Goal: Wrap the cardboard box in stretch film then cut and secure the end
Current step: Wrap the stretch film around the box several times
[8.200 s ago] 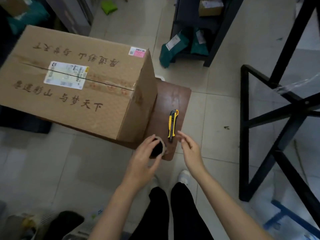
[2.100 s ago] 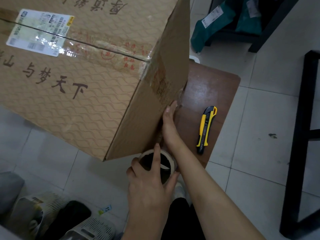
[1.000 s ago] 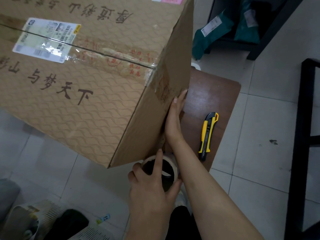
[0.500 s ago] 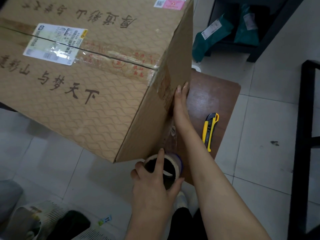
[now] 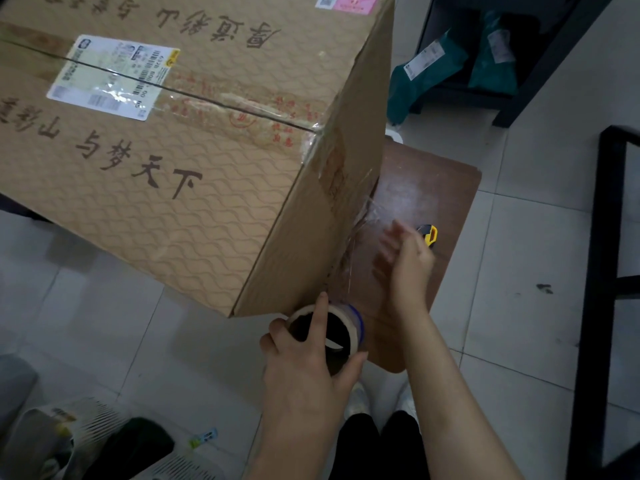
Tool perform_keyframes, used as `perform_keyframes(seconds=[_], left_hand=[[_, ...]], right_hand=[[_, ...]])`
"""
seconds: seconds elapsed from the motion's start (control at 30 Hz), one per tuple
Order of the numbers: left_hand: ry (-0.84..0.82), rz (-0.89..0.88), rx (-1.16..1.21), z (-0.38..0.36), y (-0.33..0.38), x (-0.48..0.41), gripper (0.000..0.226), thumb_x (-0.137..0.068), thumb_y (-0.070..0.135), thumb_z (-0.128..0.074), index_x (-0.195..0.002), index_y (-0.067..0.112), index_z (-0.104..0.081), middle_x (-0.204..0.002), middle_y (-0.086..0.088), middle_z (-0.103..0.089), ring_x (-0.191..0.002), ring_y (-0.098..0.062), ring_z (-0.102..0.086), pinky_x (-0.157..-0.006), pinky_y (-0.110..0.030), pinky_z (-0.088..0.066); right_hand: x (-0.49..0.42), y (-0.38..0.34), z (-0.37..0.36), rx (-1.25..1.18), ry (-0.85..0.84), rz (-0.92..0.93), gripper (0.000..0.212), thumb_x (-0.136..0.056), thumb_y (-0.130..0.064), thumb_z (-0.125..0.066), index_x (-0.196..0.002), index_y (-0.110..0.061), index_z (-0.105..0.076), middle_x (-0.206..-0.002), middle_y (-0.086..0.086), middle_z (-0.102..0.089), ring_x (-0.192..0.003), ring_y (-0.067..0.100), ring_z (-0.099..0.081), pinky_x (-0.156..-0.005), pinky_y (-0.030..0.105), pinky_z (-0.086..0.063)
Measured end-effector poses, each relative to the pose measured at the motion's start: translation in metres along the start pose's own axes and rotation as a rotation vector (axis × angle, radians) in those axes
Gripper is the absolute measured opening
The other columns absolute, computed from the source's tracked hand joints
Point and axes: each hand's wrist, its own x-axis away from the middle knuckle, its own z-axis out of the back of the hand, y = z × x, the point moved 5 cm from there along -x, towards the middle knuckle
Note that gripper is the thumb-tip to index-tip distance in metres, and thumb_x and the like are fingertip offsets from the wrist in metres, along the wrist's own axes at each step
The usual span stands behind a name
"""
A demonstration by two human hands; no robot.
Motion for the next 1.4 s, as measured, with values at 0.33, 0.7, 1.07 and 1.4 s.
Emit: perform_keyframes(seconds=[0.33, 0.7, 1.07, 1.4], left_hand=[[-0.003, -0.027, 0.013, 0.010, 0.006, 0.015, 0.100, -0.071, 0.076, -0.040, -0.137, 0.039, 0.025, -0.148, -0.021, -0.014, -0.133, -0.035, -0.024, -0.102, -0.042, -0.033], [0.347, -0.470, 0.030, 0.008, 0.001, 0.032, 0.029, -0.078, 0.023, -0.049, -0.079, 0.009, -0.074, -0.073, -0.008, -0.068, -0.068, -0.025, -0.067, -0.088, -0.040, -0.038], [0.161, -0.549, 0.009, 0.002, -0.007, 0.035, 0.013, -0.070, 0.008, -0.072, -0.083, 0.007, -0.071, -0.072, -0.008, -0.064, -0.061, -0.025, -0.060, -0.048, -0.027, -0.048], [0.124, -0.613, 0.135, 0.020, -0.026, 0.033, 0.043, -0.081, 0.012, -0.067, -0.120, -0.003, -0.058, -0.091, -0.017, -0.068, -0.081, -0.025, -0.065, -0.074, -0.027, -0.050]], right_hand=[[0.021, 0.027, -0.027, 0.141, -0.433, -0.054, 0.044, -0.096, 0.005, -0.036, -0.136, -0.007, -0.048, -0.134, 0.010, -0.054, -0.110, 0.011, -0.056, -0.082, 0.012, -0.050], [0.088, 0.115, 0.076, 0.254, 0.066, -0.249, 0.028, -0.091, 0.012, -0.040, -0.092, -0.004, -0.062, -0.099, 0.030, -0.067, -0.077, 0.027, -0.064, -0.077, 0.036, -0.051], [0.121, 0.151, 0.061, -0.352, -0.091, -0.614, 0.043, -0.104, -0.029, -0.029, -0.140, -0.009, -0.042, -0.135, 0.007, -0.050, -0.127, 0.023, -0.047, -0.113, 0.039, -0.030], [0.142, 0.171, 0.060, -0.601, 0.004, -0.531, 0.035, -0.102, -0.017, -0.036, -0.132, -0.006, -0.051, -0.118, 0.011, -0.063, -0.106, 0.020, -0.060, -0.095, 0.031, -0.044]])
